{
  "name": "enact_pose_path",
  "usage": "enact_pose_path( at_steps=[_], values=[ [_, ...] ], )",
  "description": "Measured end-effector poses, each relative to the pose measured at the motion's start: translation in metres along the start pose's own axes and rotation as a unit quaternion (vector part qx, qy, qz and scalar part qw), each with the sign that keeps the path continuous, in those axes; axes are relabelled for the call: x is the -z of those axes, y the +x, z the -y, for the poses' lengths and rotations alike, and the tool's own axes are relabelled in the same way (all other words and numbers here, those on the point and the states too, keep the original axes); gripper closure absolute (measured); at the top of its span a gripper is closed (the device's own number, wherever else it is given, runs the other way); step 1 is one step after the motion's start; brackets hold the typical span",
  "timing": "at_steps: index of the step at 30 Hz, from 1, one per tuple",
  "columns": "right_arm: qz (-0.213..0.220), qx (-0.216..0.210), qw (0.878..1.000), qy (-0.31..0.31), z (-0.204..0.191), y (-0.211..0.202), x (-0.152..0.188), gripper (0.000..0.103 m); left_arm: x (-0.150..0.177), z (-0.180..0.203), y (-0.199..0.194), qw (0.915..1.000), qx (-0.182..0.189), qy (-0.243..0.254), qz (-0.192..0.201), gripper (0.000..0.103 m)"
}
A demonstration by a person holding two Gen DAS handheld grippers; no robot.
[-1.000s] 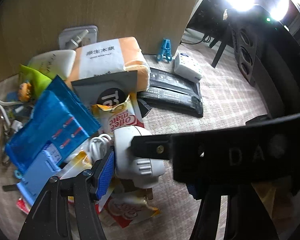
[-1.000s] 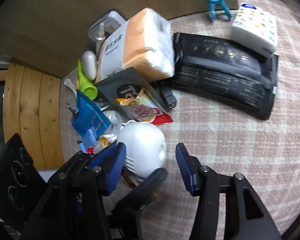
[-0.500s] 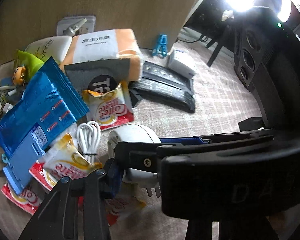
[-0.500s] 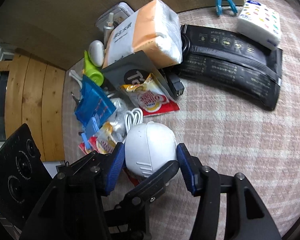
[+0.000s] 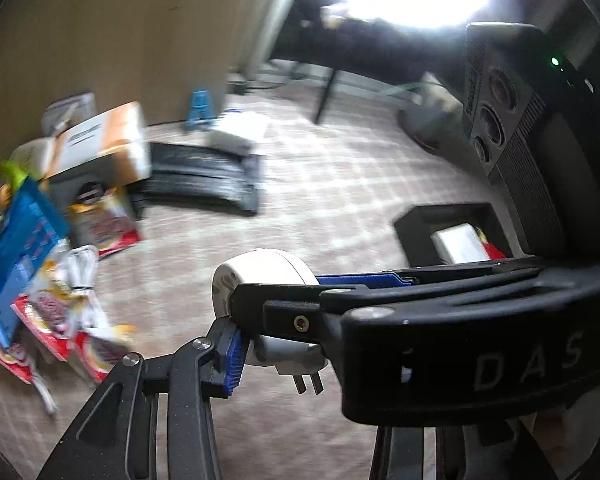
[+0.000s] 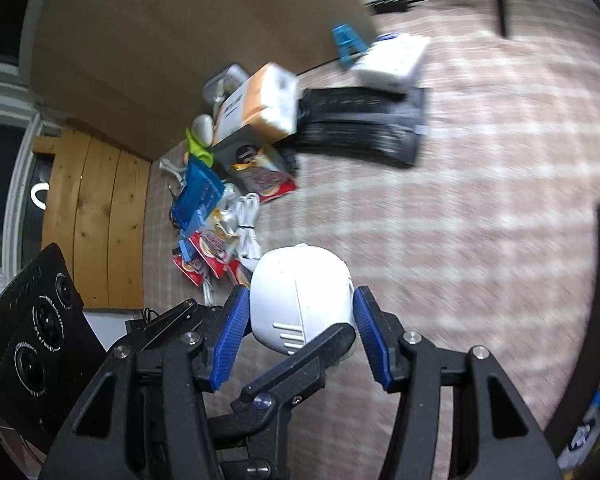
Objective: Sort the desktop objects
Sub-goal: 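Carry the white device and black pouch to the tray and release both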
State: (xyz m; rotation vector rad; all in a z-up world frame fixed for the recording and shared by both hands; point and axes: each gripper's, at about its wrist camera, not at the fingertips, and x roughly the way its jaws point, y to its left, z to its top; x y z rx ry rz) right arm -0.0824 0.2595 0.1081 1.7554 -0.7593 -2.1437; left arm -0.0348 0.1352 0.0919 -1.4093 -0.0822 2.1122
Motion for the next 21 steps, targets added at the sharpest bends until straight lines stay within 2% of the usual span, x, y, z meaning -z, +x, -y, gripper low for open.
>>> enact_pose_path(
  at_steps=[10, 15, 21],
  values=[
    [0.05, 0.024, 0.996, 0.072, 0.096, -0.091, 0.059, 0.05, 0.017, 0.122, 0.028, 0.9949, 0.063, 0.074, -0.027, 0.066],
    [0.068, 0.034, 0.991, 0.106, 0.143, -0.128, 0.092, 0.05, 0.032, 0.184, 0.045, 0.9878, 0.091, 0.116, -0.05, 0.065],
    [0.079, 0.045, 0.987, 0.134, 0.185, -0.159, 0.125, 0.05, 0.052, 0.238, 0.06, 0.9787, 0.11, 0.155, -0.077, 0.065]
  ],
)
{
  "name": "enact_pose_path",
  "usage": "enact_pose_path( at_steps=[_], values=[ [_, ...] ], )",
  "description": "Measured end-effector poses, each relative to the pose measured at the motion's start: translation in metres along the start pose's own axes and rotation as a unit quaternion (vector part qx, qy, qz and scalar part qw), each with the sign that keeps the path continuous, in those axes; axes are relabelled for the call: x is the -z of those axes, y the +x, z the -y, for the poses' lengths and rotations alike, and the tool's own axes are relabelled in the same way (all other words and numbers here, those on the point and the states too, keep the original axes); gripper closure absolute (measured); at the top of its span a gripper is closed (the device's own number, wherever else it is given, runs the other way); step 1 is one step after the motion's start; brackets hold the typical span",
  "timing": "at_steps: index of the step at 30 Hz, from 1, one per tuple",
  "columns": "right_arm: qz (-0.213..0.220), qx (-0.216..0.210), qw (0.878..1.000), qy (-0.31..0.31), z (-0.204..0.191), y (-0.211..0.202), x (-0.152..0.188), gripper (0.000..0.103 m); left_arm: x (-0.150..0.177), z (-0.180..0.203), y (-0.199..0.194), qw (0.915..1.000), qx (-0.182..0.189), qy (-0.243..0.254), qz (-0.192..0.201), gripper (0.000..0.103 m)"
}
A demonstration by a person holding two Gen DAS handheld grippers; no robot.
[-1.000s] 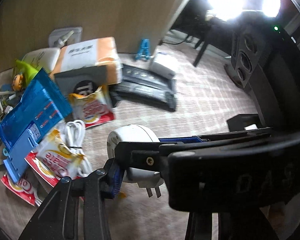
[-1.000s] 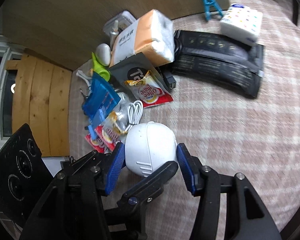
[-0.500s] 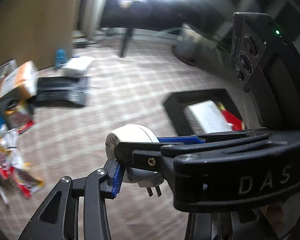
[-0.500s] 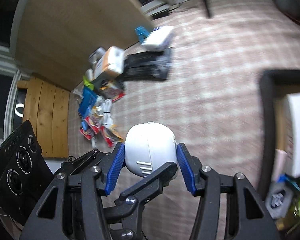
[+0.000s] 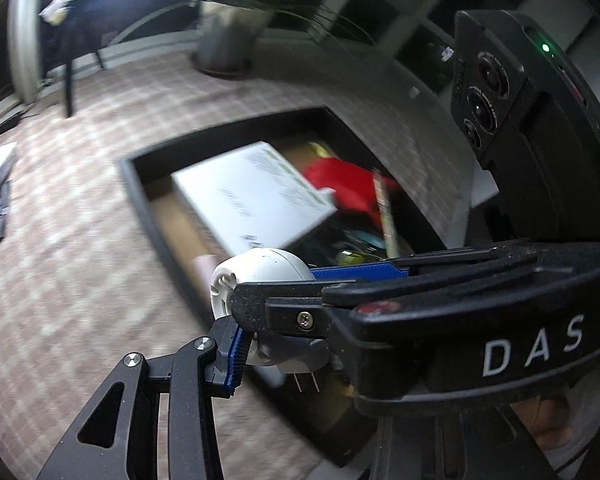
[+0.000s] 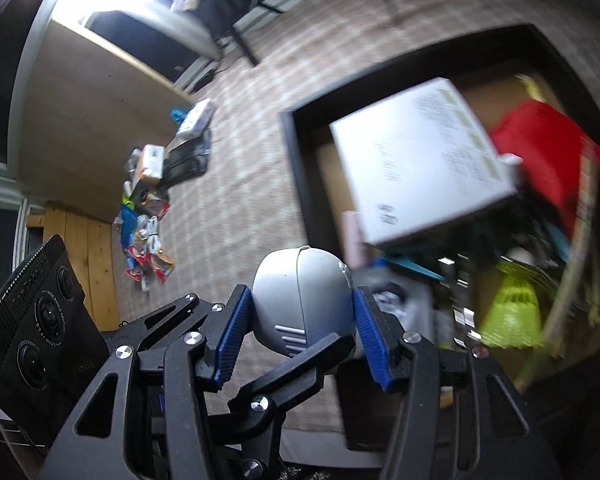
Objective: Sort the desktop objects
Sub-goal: 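Carry the white device and black pouch to the tray and release both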
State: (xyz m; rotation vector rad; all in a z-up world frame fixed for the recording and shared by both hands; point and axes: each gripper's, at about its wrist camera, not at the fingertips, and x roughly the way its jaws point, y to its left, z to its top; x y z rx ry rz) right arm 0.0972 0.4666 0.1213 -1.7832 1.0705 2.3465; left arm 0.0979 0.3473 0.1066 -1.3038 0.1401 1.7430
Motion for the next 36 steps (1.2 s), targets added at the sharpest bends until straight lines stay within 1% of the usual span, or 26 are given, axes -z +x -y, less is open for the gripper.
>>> enact_pose_path(
  at_steps=[7, 10, 14, 18, 22, 27, 32, 36],
  values=[
    [0.002, 0.018, 1.0, 0.015, 0.036, -0.018, 0.015, 0.05, 0.007, 0.038, 0.02, 0.9988, 0.014, 0.027, -0.038, 0.067],
    [0.017, 0.035, 0.999, 0.018, 0.047, -0.029, 0.017, 0.05, 0.007, 0.043, 0.026, 0.9985, -0.002, 0.031, -0.045, 0.064],
    [0.03, 0.044, 0.998, 0.02, 0.054, -0.038, 0.02, 0.05, 0.008, 0.039, 0.023, 0.9986, -0.019, 0.019, -0.046, 0.063],
    [0.037, 0.054, 0.998, 0.009, 0.052, -0.042, 0.023, 0.05, 0.011, 0.034, 0.014, 0.9987, -0.032, 0.011, -0.037, 0.063],
    [0.04, 0.06, 0.997, -0.002, 0.045, -0.041, 0.025, 0.05, 0.013, 0.031, 0.004, 0.9983, -0.052, 0.006, -0.026, 0.058],
    [0.049, 0.076, 0.996, -0.024, 0.028, -0.037, 0.03, 0.05, 0.018, 0.024, -0.014, 0.9968, -0.08, -0.004, -0.006, 0.055],
    [0.068, 0.096, 0.992, -0.05, 0.008, -0.034, 0.037, 0.05, 0.031, 0.008, -0.04, 0.993, -0.113, -0.027, 0.024, 0.047],
    [0.088, 0.124, 0.985, -0.082, -0.016, -0.027, 0.046, 0.05, 0.043, -0.007, -0.061, 0.9886, -0.133, -0.053, 0.048, 0.045]
  ],
)
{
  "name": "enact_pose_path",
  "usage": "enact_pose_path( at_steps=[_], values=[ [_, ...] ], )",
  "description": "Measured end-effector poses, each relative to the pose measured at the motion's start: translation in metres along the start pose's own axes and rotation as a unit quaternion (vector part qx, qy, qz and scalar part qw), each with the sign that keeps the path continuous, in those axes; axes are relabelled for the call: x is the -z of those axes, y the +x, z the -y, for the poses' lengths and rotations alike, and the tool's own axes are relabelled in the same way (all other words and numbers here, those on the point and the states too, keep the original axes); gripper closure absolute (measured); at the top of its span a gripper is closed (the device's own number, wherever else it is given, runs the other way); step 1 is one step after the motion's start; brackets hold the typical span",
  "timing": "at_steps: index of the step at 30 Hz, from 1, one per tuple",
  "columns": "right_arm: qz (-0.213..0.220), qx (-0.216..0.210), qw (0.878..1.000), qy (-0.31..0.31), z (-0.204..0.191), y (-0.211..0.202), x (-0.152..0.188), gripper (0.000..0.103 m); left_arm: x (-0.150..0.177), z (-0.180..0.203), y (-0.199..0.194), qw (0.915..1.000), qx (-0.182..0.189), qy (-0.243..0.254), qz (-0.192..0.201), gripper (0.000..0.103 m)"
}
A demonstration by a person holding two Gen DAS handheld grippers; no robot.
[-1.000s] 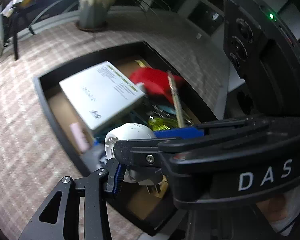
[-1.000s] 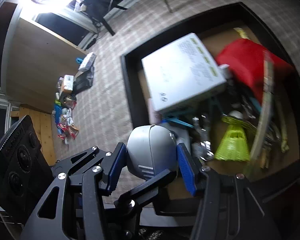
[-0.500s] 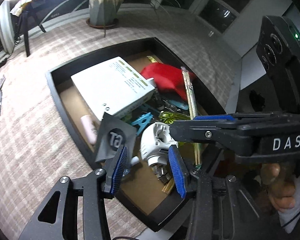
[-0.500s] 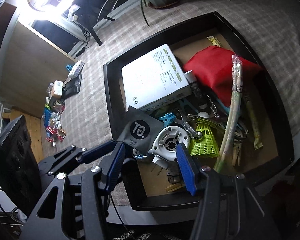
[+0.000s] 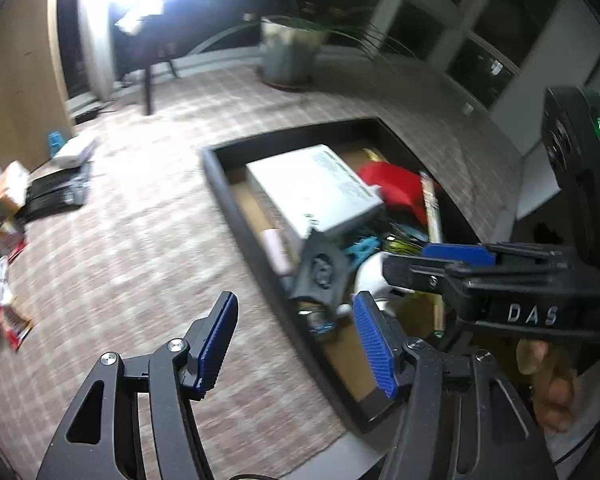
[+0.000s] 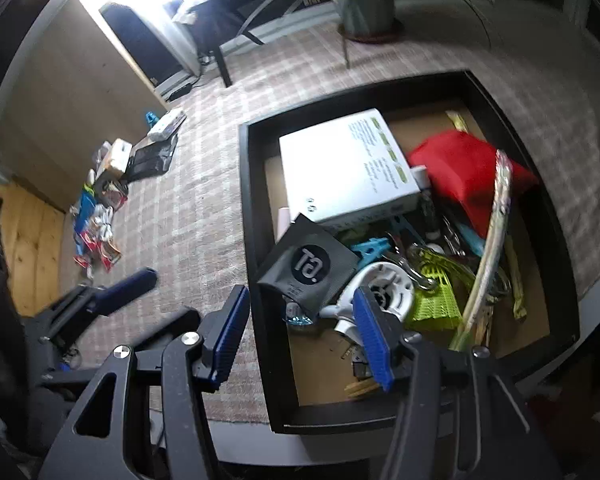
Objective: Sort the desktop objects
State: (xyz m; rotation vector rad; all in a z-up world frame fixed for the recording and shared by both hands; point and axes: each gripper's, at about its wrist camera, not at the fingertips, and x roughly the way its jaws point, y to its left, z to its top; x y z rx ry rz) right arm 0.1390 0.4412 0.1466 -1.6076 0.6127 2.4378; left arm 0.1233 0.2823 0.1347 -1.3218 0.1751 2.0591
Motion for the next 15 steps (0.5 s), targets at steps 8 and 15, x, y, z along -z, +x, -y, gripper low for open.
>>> enact_pose_path(
  at_steps=[8, 15],
  values=[
    [0.045, 0.04, 0.997, -0.052, -0.056, -0.003, 0.009, 0.05, 0.015, -0.048, -0.036, 0.9974, -0.05, -0.038, 0.037, 0.039],
    [0.075, 0.065, 0.991, -0.095, -0.11, 0.004, 0.016, 0.05, 0.033, -0.088, -0.064, 0.9911, -0.098, -0.07, 0.058, 0.032]
  ],
)
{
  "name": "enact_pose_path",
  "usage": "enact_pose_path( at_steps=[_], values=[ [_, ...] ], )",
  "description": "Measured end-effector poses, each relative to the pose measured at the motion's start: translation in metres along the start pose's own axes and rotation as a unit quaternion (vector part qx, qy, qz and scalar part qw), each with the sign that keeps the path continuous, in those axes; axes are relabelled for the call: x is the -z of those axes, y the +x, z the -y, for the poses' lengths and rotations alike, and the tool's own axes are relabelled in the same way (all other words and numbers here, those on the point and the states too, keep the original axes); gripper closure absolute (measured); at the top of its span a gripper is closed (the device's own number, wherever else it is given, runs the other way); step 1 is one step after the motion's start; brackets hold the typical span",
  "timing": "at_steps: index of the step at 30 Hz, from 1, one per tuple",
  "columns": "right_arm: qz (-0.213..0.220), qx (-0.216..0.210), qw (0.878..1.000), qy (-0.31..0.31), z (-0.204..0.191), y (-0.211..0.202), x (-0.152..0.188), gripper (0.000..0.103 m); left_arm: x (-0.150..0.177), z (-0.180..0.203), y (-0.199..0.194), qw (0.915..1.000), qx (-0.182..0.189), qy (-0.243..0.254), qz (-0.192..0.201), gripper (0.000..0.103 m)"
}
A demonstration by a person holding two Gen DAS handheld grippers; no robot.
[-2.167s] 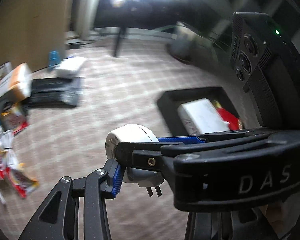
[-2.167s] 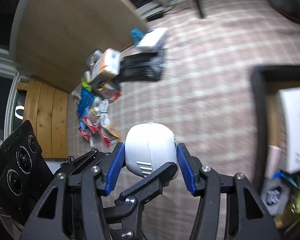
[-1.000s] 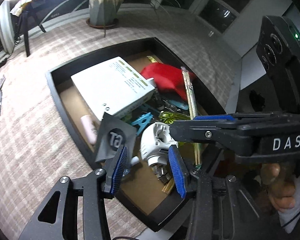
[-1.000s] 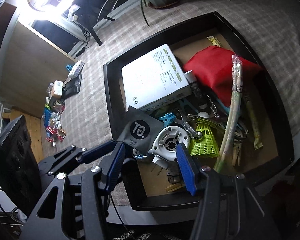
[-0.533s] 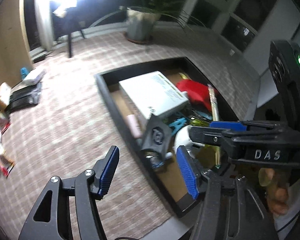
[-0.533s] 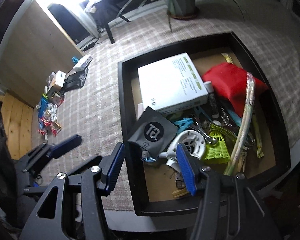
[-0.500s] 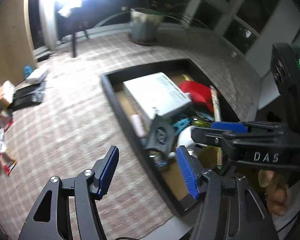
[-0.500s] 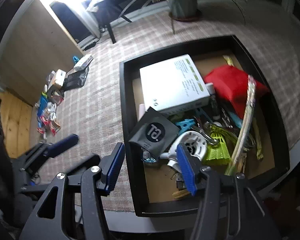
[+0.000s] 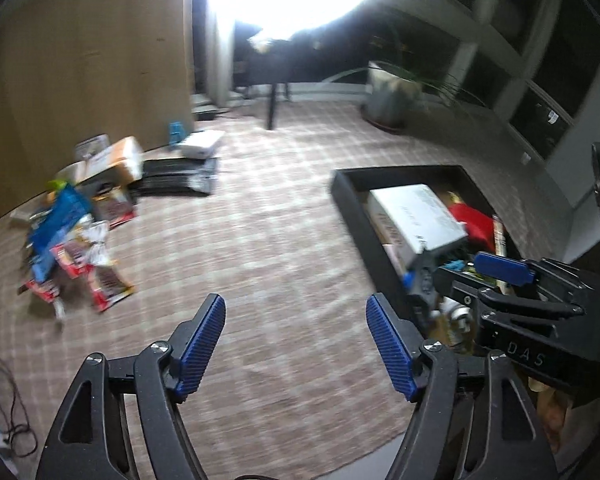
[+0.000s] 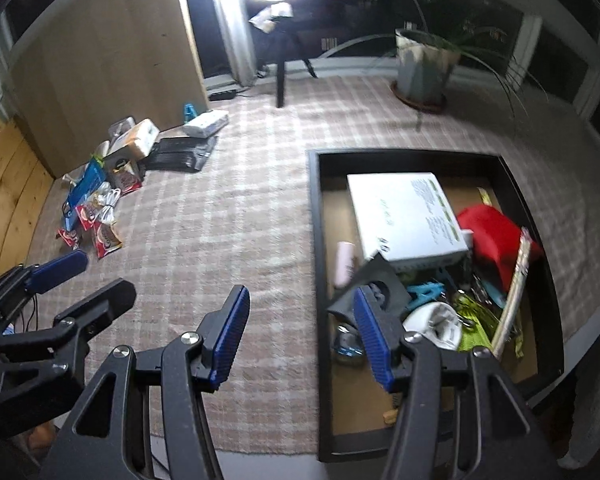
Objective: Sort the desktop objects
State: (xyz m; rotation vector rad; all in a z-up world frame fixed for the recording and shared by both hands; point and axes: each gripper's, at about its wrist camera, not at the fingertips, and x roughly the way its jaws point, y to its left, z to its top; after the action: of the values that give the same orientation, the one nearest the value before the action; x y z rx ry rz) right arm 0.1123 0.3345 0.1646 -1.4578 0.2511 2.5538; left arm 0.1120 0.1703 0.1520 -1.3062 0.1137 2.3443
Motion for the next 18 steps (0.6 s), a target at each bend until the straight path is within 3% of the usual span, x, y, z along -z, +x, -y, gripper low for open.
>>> enact_pose_path(
  at_steps=[9, 13, 18],
  values=[
    [0.005, -0.016, 0.999, -0.042, -0.067, 0.01, 0.0, 0.049, 0.021, -0.068, -0.02, 0.9973, -0.055, -0.049, 0.002, 0.031],
    [0.002, -0.025, 0.998, -0.062, -0.094, 0.018, 0.002, 0.049, 0.032, -0.098, -0.028, 0.994, -0.079, -0.076, 0.003, 0.026],
    [-0.003, -0.032, 0.997, -0.076, -0.12, 0.026, 0.007, 0.049, 0.044, -0.128, -0.032, 0.9904, -0.087, -0.108, -0.002, 0.026]
  ],
)
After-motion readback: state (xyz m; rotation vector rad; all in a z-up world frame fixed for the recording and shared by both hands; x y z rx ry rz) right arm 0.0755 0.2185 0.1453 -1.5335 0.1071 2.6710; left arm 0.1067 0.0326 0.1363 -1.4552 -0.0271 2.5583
